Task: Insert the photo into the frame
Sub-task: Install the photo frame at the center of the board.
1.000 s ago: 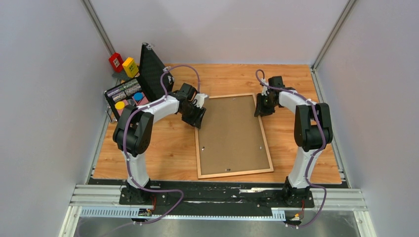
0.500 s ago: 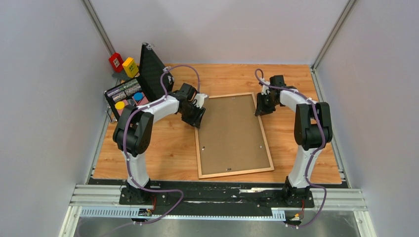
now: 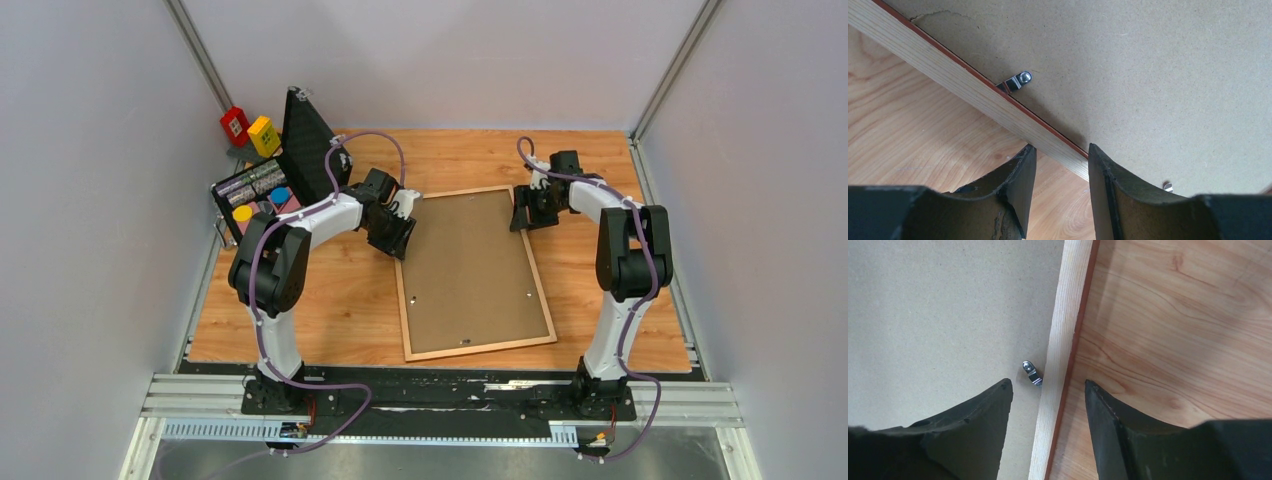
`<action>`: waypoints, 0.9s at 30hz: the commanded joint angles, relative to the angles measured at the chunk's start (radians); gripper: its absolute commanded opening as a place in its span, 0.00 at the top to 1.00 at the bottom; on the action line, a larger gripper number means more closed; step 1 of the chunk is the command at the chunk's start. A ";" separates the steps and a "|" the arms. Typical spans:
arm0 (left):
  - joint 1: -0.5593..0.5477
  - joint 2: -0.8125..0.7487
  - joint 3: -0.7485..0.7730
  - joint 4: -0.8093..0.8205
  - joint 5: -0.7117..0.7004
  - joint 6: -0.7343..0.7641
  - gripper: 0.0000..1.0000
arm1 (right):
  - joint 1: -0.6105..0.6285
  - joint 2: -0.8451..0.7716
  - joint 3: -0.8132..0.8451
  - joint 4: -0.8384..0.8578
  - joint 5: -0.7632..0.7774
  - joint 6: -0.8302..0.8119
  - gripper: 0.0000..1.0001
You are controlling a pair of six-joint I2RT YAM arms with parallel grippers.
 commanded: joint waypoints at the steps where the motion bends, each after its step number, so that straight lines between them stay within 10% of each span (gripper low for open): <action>1: -0.003 -0.012 0.014 0.001 0.018 0.016 0.50 | -0.001 -0.031 0.006 0.039 -0.002 -0.033 0.41; 27: -0.003 0.015 0.041 -0.013 0.018 0.038 0.54 | 0.041 -0.079 -0.094 0.173 0.110 -0.048 0.61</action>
